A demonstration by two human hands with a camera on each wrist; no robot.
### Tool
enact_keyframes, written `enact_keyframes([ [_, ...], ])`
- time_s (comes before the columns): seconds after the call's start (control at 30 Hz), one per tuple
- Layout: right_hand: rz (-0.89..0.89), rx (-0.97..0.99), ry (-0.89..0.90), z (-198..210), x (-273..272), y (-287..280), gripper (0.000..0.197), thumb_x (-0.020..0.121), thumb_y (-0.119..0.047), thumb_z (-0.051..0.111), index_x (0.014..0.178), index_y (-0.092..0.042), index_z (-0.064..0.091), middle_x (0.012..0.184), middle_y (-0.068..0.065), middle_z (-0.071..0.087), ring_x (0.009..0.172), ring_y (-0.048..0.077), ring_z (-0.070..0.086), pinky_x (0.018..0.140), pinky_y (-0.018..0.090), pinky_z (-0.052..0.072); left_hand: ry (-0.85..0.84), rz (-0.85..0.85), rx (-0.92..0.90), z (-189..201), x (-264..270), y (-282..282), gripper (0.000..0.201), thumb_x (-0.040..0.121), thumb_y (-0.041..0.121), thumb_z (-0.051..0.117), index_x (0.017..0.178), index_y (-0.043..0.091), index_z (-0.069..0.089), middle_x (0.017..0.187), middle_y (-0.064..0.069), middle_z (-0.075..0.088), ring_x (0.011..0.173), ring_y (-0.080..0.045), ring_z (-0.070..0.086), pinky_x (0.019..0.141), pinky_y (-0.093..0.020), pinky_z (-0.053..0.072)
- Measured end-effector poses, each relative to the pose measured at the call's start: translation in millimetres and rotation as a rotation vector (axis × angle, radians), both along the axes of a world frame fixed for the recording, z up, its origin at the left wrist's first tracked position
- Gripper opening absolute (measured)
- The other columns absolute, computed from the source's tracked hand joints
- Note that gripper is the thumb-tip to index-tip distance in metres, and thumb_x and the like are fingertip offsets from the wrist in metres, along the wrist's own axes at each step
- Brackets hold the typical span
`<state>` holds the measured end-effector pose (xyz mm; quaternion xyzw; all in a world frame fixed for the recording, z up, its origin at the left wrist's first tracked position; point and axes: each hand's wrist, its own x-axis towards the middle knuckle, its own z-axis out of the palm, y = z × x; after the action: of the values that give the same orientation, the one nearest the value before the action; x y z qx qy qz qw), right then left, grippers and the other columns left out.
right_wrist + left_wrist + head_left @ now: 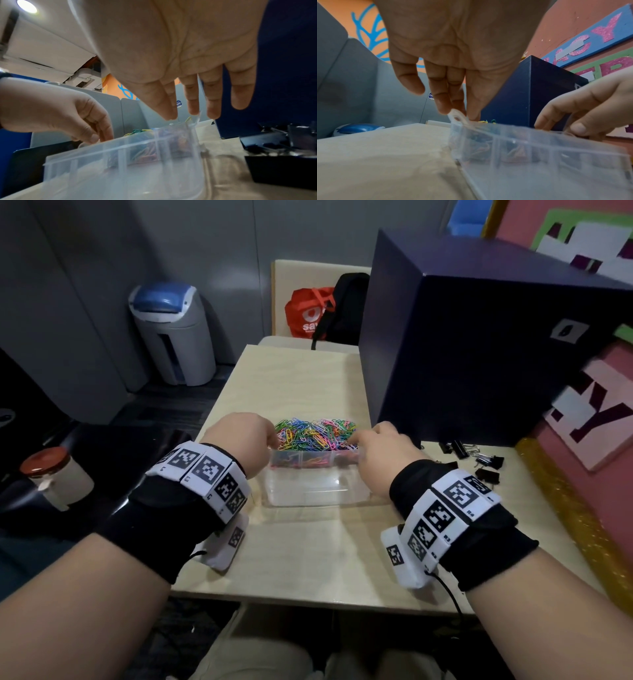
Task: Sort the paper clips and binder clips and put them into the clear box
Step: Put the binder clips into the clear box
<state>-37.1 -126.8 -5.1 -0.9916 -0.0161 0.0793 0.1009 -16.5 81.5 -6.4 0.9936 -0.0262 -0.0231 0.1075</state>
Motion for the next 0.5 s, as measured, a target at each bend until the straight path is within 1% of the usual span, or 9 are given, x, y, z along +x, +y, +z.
enact_keyframes([
  [0.07,-0.012,0.013,-0.007,3,0,-5,0.039,0.093,-0.016,0.041,0.128,-0.032,0.050,0.131,0.005,0.037,0.120,0.029,0.041,0.096,0.046,0.045,0.004,-0.006,0.012,0,0,1,0.039,0.085,0.006,0.051,0.103,0.034,0.072,0.111,0.006,0.067,0.103,-0.019,0.062,0.090,-0.035,0.053],
  [0.13,0.008,0.015,-0.027,7,-2,-6,0.038,0.093,-0.016,0.041,0.125,-0.032,0.053,0.129,0.004,0.038,0.120,0.029,0.041,0.097,0.046,0.045,0.001,-0.013,0.025,1,1,0,0.038,0.087,0.006,0.052,0.105,0.032,0.072,0.113,0.006,0.067,0.105,-0.020,0.062,0.091,-0.033,0.052],
  [0.23,0.166,0.018,-0.062,14,-5,9,0.039,0.093,-0.012,0.042,0.121,-0.032,0.059,0.124,0.003,0.045,0.118,0.027,0.045,0.098,0.042,0.044,-0.001,-0.013,0.033,2,2,-1,0.036,0.088,0.006,0.052,0.103,0.032,0.072,0.113,0.005,0.067,0.105,-0.020,0.062,0.090,-0.032,0.052],
  [0.27,0.235,0.003,-0.043,16,-5,19,0.038,0.093,-0.012,0.042,0.121,-0.031,0.060,0.123,0.003,0.048,0.116,0.027,0.049,0.097,0.039,0.045,0.002,-0.012,0.031,1,3,-1,0.036,0.088,0.006,0.052,0.102,0.032,0.073,0.113,0.005,0.067,0.104,-0.020,0.063,0.089,-0.031,0.052],
  [0.33,0.349,-0.051,0.031,18,-6,38,0.038,0.094,-0.013,0.043,0.125,-0.029,0.059,0.123,0.005,0.053,0.113,0.028,0.054,0.095,0.036,0.046,0.002,-0.005,0.013,1,3,-1,0.035,0.087,0.008,0.052,0.098,0.033,0.073,0.111,0.004,0.068,0.102,-0.020,0.063,0.086,-0.030,0.052],
  [0.4,0.423,-0.119,0.105,16,-5,56,0.038,0.095,-0.016,0.043,0.131,-0.022,0.056,0.125,0.009,0.057,0.112,0.029,0.057,0.093,0.034,0.048,0.000,-0.014,0.008,2,2,-1,0.032,0.088,0.010,0.052,0.099,0.032,0.073,0.110,0.004,0.069,0.102,-0.019,0.063,0.085,-0.029,0.051],
  [0.43,0.452,-0.157,0.133,14,-4,64,0.039,0.096,-0.016,0.043,0.133,-0.019,0.054,0.127,0.010,0.058,0.114,0.029,0.057,0.092,0.032,0.047,-0.001,-0.025,0.011,3,1,-1,0.030,0.089,0.012,0.053,0.100,0.031,0.073,0.109,0.005,0.069,0.102,-0.019,0.063,0.086,-0.029,0.051],
  [0.5,0.475,-0.226,0.196,8,-2,76,0.040,0.098,-0.014,0.044,0.138,-0.015,0.050,0.132,0.010,0.056,0.120,0.028,0.055,0.094,0.032,0.046,-0.007,-0.045,0.013,3,1,0,0.027,0.090,0.014,0.055,0.102,0.029,0.073,0.109,0.005,0.070,0.102,-0.018,0.063,0.088,-0.029,0.050],
])
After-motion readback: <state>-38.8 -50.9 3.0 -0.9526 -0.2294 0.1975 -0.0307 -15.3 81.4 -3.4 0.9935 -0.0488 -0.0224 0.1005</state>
